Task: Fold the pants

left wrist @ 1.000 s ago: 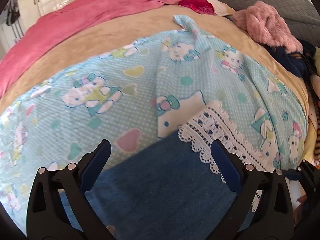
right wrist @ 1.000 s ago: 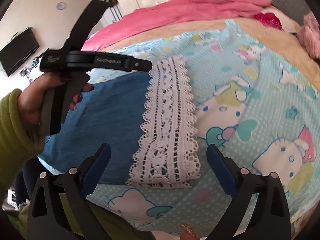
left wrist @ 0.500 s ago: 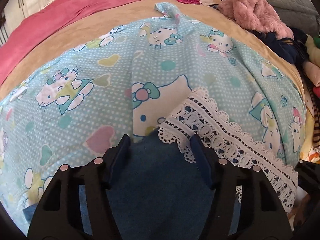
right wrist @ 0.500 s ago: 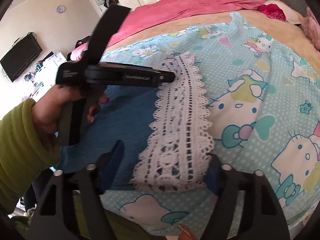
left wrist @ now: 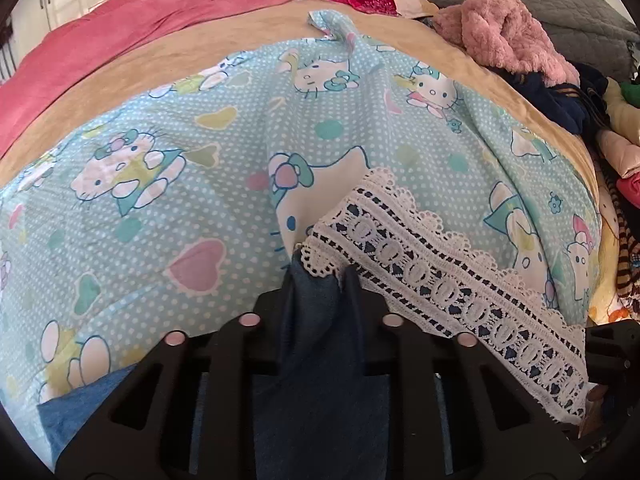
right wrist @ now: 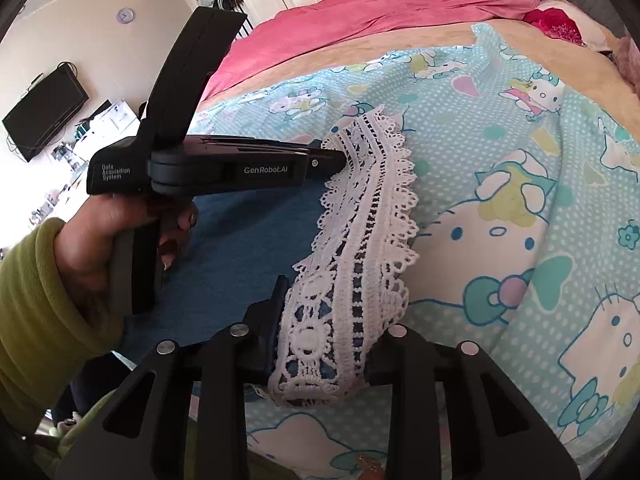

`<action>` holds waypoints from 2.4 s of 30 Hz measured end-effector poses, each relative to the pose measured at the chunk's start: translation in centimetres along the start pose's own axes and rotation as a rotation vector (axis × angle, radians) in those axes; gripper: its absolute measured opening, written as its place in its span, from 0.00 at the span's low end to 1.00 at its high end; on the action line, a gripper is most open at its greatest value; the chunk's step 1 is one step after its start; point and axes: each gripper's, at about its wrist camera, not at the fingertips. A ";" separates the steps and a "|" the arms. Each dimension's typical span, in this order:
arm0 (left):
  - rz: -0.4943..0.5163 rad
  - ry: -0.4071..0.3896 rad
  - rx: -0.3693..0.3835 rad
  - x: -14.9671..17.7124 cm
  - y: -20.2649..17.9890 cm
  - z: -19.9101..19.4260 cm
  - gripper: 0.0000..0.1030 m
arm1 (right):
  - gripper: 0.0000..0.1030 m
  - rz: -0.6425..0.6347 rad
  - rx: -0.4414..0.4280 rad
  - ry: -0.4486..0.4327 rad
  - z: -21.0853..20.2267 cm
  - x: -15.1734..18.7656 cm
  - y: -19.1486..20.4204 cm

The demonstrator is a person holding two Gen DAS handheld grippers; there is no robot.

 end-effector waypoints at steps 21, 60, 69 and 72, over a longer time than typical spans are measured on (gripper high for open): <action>-0.269 -0.202 0.051 1.8 7.3 -9.2 0.00 | 0.26 -0.282 -0.136 -0.086 -0.8 -3.7 10.6; -0.774 -0.231 0.001 14.5 20.3 -15.3 0.54 | 0.62 -0.633 -0.246 0.041 2.8 2.8 20.0; -0.680 -0.299 -0.095 12.9 18.5 -18.3 0.08 | 0.63 -0.569 -0.193 0.107 4.4 4.4 18.4; -0.666 -0.286 -0.157 13.3 18.9 -19.2 0.09 | 0.64 -0.575 -0.201 0.111 4.8 4.6 18.7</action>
Point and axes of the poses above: each gripper's, at about its wrist camera, not at the fingertips, and z roughly the way its jaws point, y to its left, x to its underside, and after that the axes turned 8 degrees about -y, right-handed
